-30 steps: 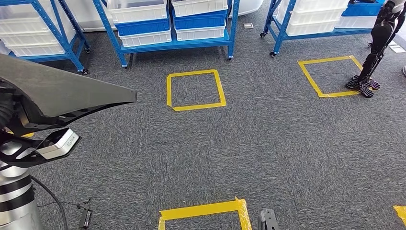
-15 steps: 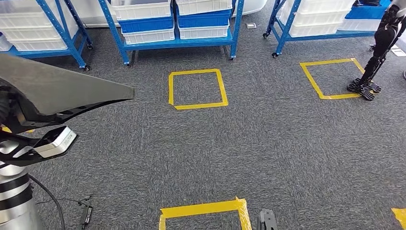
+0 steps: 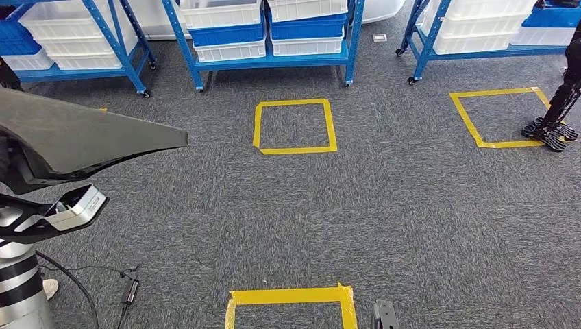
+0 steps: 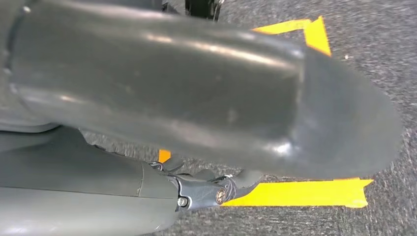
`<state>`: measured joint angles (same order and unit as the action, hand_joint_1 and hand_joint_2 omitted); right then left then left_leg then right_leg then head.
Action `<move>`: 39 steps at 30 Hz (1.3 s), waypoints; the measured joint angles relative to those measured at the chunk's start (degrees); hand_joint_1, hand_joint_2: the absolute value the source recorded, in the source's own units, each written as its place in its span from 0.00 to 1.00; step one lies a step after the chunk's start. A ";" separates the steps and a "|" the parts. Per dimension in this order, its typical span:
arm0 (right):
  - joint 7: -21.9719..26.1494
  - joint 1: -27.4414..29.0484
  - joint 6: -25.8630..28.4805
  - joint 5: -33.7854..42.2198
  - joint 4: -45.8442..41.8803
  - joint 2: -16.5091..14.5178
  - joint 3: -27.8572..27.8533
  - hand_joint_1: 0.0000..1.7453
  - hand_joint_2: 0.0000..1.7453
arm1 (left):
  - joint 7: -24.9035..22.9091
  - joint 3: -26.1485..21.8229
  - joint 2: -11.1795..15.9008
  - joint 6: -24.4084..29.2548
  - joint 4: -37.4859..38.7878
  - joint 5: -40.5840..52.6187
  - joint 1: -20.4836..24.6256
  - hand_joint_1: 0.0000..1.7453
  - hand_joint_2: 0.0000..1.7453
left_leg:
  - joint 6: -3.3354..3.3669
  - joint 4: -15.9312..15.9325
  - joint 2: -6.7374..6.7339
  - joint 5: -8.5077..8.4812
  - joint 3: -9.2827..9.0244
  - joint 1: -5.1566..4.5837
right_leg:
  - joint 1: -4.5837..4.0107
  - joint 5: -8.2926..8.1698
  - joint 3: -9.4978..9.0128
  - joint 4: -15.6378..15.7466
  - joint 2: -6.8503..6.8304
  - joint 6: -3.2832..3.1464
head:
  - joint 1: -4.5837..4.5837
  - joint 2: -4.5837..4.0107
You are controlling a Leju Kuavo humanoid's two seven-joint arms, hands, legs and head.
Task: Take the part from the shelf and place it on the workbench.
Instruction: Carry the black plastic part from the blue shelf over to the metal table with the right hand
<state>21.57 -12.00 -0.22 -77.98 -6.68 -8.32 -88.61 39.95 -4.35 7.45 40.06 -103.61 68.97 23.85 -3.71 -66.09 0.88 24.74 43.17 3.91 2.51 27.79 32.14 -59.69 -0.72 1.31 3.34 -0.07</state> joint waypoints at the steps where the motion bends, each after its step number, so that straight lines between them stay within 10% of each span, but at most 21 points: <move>1: 0.00 0.09 0.02 -0.08 -0.02 -0.01 0.00 0.00 0.00 | 0.00 0.00 0.00 0.00 0.01 0.01 0.01 1.00 1.00 | 0.38 -4.62 -0.43 2.17 1.76 -0.35 | -0.40 0.01 0.05 -0.01 -0.67 -0.24 | 0.07 0.00; 3: 0.00 0.22 0.08 -0.15 -0.03 -0.01 0.00 0.00 0.00 | 0.00 -0.01 0.00 0.00 0.01 0.03 -0.07 1.00 1.00 | 1.34 -8.80 -0.60 3.69 2.76 -1.02 | -1.17 0.11 0.04 -0.03 -2.08 -0.58 | 0.06 0.00; 9: -0.09 0.17 0.18 -0.50 -0.10 -0.05 0.00 0.00 0.00 | 0.00 -0.04 -0.01 0.00 -0.11 0.04 0.17 1.00 1.00 | 4.30 5.43 -5.91 0.06 -6.26 -4.07 | -2.84 0.76 -0.42 -0.06 -5.95 -0.82 | -0.03 0.00; 11: -0.23 0.04 0.20 -0.63 -0.13 -0.07 0.01 0.00 0.00 | 0.00 -0.08 -0.01 0.00 -0.15 0.07 0.21 1.00 1.00 | 4.58 5.89 -4.58 -0.16 -6.11 -4.17 | -2.96 1.03 -0.45 0.01 -6.96 -0.50 | -0.06 0.00; 15: -0.41 -0.16 0.20 -0.81 -0.16 -0.04 0.02 0.00 0.00 | 0.00 -0.07 -0.04 0.01 -0.34 0.13 0.48 1.00 1.00 | 5.43 6.47 -1.49 -0.83 -5.98 -3.65 | -2.33 5.26 3.10 -7.95 -0.70 -0.49 | -0.24 0.00; 18: -0.52 0.20 0.22 -0.88 -0.18 0.06 0.02 0.00 0.00 | 0.00 -0.07 -0.11 0.00 -0.34 0.12 0.24 1.00 1.00 | 5.66 6.45 1.29 -1.04 -5.73 -3.70 | -2.32 7.44 7.38 -16.11 0.49 -0.25 | -0.33 0.00; 22: -0.54 0.12 0.22 -1.00 -0.20 0.24 0.02 0.00 0.00 | 0.00 -0.08 -0.11 0.00 -0.34 0.16 0.21 1.00 1.00 | 5.24 6.37 4.85 -1.41 -5.60 -3.71 | -1.96 1.43 2.40 -3.83 3.56 0.76 | -0.35 0.00; 26: -0.62 0.03 0.21 -1.05 -0.23 0.25 0.02 0.00 0.00 | 0.00 -0.10 -0.08 0.00 -0.42 0.11 0.07 1.00 1.00 | 3.82 6.66 7.25 -2.27 -4.87 -3.53 | -1.95 -0.16 0.50 -0.10 3.53 -0.50 | -0.35 0.00; 31: -0.66 0.02 0.16 -1.19 -0.36 0.20 0.02 0.00 0.00 | 0.00 -0.14 0.13 0.02 -0.51 0.02 0.09 1.00 1.00 | 2.07 -3.87 0.29 3.50 0.06 -3.38 | -1.71 -0.61 -0.06 0.70 -0.09 -2.01 | 0.35 0.00; 33: -0.68 0.09 0.16 -1.20 -0.39 0.25 0.02 0.00 0.00 | 0.00 -0.13 0.13 0.02 -0.51 0.00 -0.16 1.00 1.00 | 1.58 -8.75 -0.39 4.96 2.28 -2.90 | -1.78 -0.51 -0.10 0.69 -1.73 -2.07 | 0.36 0.00; 39: -0.84 -0.16 0.17 -1.36 -0.44 0.22 0.02 0.00 0.00 | -0.01 -0.07 0.14 0.02 -0.52 0.10 0.13 1.00 1.00 | 1.88 6.25 -4.99 -0.93 -6.27 -3.24 | -2.48 0.36 -0.79 0.63 -5.67 -1.09 | 0.17 0.00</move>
<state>20.74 -12.16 -0.05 -79.34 -7.12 -8.10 -88.59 39.94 -4.42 7.59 40.09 -104.14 69.07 23.98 -1.82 -59.84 -4.11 23.81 36.90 0.67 0.03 28.15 31.35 -59.06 -6.39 0.23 3.51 -0.07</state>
